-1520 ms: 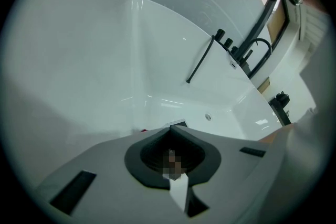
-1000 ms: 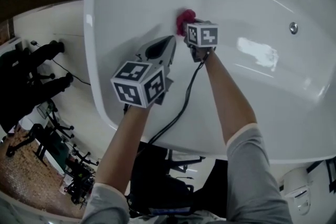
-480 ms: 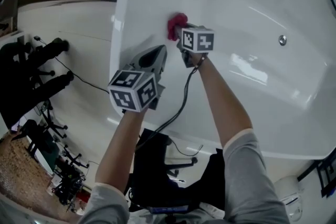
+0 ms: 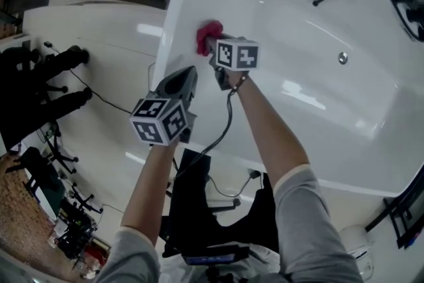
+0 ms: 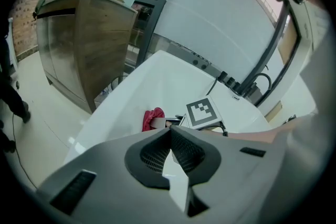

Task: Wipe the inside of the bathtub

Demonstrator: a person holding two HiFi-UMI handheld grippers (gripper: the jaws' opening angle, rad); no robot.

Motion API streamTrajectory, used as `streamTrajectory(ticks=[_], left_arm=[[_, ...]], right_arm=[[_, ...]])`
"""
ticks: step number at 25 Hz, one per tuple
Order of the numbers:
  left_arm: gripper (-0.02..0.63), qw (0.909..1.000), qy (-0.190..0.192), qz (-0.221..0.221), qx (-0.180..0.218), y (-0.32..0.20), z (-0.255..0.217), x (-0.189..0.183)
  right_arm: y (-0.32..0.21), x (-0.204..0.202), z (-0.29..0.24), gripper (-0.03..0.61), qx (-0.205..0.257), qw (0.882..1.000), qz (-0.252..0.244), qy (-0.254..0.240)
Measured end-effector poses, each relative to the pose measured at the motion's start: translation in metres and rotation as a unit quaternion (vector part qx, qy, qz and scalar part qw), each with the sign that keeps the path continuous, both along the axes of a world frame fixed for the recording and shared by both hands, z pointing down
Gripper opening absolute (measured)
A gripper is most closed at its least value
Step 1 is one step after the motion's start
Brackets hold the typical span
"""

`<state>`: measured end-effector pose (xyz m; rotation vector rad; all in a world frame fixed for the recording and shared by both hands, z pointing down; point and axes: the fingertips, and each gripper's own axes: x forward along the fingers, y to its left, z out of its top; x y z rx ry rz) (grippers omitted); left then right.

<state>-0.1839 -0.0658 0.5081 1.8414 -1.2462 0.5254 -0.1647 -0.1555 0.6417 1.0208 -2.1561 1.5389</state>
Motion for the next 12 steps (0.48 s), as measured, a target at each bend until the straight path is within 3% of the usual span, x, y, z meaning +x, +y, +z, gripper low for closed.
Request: streamTrajectory(ticks=[12], left_arm=[[0.006, 0.9996, 0.002, -0.028, 0.007, 0.026, -0.051, -0.047]], right_arm=[[0.01, -0.036, -0.082, 0.094, 0.005, 1.0, 0.0, -0.013]])
